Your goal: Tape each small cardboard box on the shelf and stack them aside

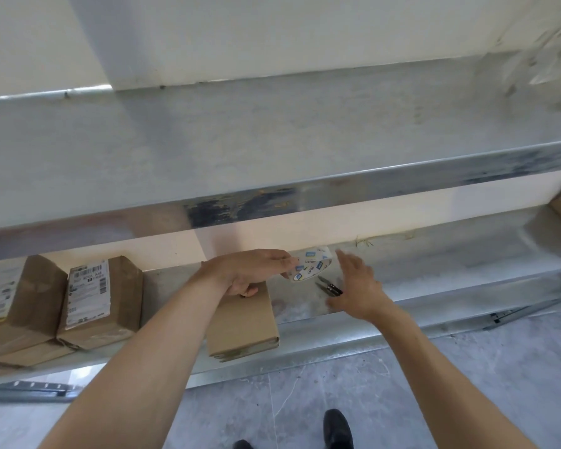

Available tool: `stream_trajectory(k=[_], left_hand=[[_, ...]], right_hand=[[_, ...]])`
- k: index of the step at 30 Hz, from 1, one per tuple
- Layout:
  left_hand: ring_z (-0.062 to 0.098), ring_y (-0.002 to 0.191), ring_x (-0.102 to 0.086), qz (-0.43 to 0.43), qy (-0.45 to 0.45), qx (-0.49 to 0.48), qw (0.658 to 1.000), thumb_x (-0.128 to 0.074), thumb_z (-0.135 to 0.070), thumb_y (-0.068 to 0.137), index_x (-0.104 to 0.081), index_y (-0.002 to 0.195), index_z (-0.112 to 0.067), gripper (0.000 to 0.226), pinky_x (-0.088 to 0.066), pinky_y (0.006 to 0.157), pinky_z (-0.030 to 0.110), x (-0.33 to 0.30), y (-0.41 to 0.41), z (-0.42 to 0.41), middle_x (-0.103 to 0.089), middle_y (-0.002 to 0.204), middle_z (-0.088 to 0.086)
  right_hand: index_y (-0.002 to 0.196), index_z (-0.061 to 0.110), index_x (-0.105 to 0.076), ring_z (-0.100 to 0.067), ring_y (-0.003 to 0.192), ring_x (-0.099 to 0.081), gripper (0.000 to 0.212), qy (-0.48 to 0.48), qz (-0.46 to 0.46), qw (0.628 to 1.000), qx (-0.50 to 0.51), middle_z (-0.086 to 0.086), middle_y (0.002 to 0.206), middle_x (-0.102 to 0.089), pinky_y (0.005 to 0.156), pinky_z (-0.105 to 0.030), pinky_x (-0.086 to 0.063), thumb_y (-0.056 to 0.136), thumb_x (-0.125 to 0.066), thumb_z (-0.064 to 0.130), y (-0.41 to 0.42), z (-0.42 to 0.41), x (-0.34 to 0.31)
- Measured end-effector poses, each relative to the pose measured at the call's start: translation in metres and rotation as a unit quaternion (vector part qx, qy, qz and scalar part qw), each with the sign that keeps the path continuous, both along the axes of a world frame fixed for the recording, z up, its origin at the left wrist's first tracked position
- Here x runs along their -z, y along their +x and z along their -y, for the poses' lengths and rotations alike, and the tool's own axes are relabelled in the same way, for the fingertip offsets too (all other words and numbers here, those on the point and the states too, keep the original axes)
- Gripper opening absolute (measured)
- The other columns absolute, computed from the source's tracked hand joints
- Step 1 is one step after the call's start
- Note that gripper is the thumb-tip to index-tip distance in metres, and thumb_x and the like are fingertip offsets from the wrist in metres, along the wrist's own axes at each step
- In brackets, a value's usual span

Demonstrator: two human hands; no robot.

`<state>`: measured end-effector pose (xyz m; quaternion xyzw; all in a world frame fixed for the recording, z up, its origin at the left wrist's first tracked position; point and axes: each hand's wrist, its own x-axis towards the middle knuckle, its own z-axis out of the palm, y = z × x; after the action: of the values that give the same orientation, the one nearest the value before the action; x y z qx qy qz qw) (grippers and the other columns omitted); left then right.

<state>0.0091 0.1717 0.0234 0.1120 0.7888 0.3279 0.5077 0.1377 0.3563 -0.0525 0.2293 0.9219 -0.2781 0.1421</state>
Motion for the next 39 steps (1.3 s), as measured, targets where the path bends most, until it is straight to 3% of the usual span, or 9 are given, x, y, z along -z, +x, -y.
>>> stream_trajectory(k=[3, 8, 13, 15, 17, 20, 25, 34, 39], left_hand=[[0.010, 0.076, -0.033, -0.006, -0.001, 0.006, 1.000, -0.050, -0.055, 0.100, -0.065, 0.108, -0.036, 0.025, -0.025, 0.063, 0.025, 0.001, 0.000, 0.000, -0.058, 0.111, -0.015], [0.009, 0.095, -0.040, 0.018, 0.043, 0.003, 0.999, -0.046, -0.055, 0.102, -0.062, 0.109, -0.034, 0.027, -0.029, 0.077, 0.029, -0.003, 0.005, 0.004, -0.057, 0.126, -0.010], [-0.002, 0.077, -0.046, -0.028, 0.142, -0.028, 0.989, -0.051, -0.032, 0.104, -0.065, 0.105, -0.025, 0.015, -0.041, 0.069, 0.008, 0.001, 0.015, 0.011, -0.062, 0.095, -0.011], [-0.001, 0.072, -0.047, -0.026, 0.165, -0.066, 0.984, -0.057, -0.023, 0.102, -0.067, 0.107, -0.022, 0.011, -0.050, 0.081, 0.010, 0.006, 0.020, 0.013, -0.065, 0.093, -0.008], [-0.003, 0.065, -0.054, -0.016, 0.203, -0.116, 0.972, -0.062, -0.013, 0.098, -0.070, 0.103, -0.020, 0.012, -0.045, 0.058, 0.004, 0.008, 0.024, 0.015, -0.069, 0.088, -0.006], [-0.002, 0.059, -0.058, 0.000, 0.228, -0.206, 0.952, -0.071, -0.007, 0.091, -0.072, 0.106, -0.018, 0.018, -0.039, 0.052, 0.013, 0.003, 0.029, 0.018, -0.071, 0.086, 0.000], [0.014, 0.061, -0.045, 0.077, 0.208, -0.328, 0.918, -0.078, -0.005, 0.084, -0.060, 0.109, -0.009, 0.031, -0.032, 0.055, 0.029, 0.007, 0.029, 0.021, -0.063, 0.076, 0.008], [-0.003, 0.075, -0.065, -0.312, 0.160, -0.269, 0.897, -0.070, -0.013, 0.092, -0.066, 0.082, -0.026, 0.018, -0.043, 0.063, 0.012, 0.012, 0.050, 0.034, -0.072, 0.075, -0.018], [-0.018, 0.079, -0.058, -0.442, 0.147, -0.236, 0.853, -0.066, -0.016, 0.097, -0.074, 0.087, -0.019, 0.013, -0.039, 0.065, 0.002, 0.011, 0.057, 0.044, -0.067, 0.079, -0.020]], right_hand=[[0.156, 0.046, -0.014, -0.001, 0.134, -0.023, 0.107, -0.147, -0.132, 0.979, -0.048, 0.019, 0.146, -0.022, 0.109, -0.026, -0.029, 0.076, -0.086, 0.040, -0.004, -0.008, -0.040], [0.102, 0.047, -0.065, -0.012, 0.104, -0.061, 0.016, -0.165, -0.184, 0.965, -0.088, 0.009, 0.107, -0.065, 0.090, -0.042, -0.055, 0.092, -0.070, 0.036, -0.021, -0.010, -0.058], [0.091, 0.048, -0.066, -0.010, 0.092, -0.059, 0.020, -0.192, -0.224, 0.950, -0.098, 0.002, 0.097, -0.066, 0.084, -0.032, -0.050, 0.090, -0.074, 0.030, -0.007, -0.009, -0.068], [0.094, 0.049, -0.064, -0.006, 0.093, -0.058, 0.023, -0.192, -0.232, 0.949, -0.096, 0.002, 0.099, -0.067, 0.082, -0.026, -0.045, 0.089, -0.074, 0.029, -0.003, -0.008, -0.070], [0.097, 0.044, -0.067, -0.007, 0.095, -0.059, 0.016, -0.213, -0.239, 0.943, -0.087, 0.002, 0.099, -0.067, 0.084, -0.031, -0.049, 0.089, -0.073, 0.032, 0.000, -0.007, -0.071], [0.099, 0.033, -0.072, -0.020, 0.100, -0.063, 0.014, -0.290, -0.254, 0.921, -0.052, 0.004, 0.098, -0.068, 0.088, -0.051, -0.056, 0.087, -0.073, 0.040, 0.004, -0.005, -0.072], [0.101, 0.037, -0.071, -0.020, 0.098, -0.067, 0.022, -0.298, -0.279, 0.912, -0.028, 0.008, 0.100, -0.069, 0.086, -0.053, -0.057, 0.083, -0.075, 0.049, 0.005, 0.000, -0.068], [0.099, 0.035, -0.067, 0.006, 0.093, -0.059, 0.024, -0.196, -0.358, 0.912, -0.040, 0.019, 0.095, -0.064, 0.070, -0.005, -0.042, 0.079, -0.067, 0.048, 0.002, 0.030, -0.068], [0.090, 0.052, -0.064, 0.000, 0.092, -0.060, 0.025, -0.216, -0.385, 0.897, -0.024, 0.017, 0.091, -0.066, 0.066, -0.009, -0.046, 0.083, -0.076, 0.031, -0.001, 0.048, -0.064]])
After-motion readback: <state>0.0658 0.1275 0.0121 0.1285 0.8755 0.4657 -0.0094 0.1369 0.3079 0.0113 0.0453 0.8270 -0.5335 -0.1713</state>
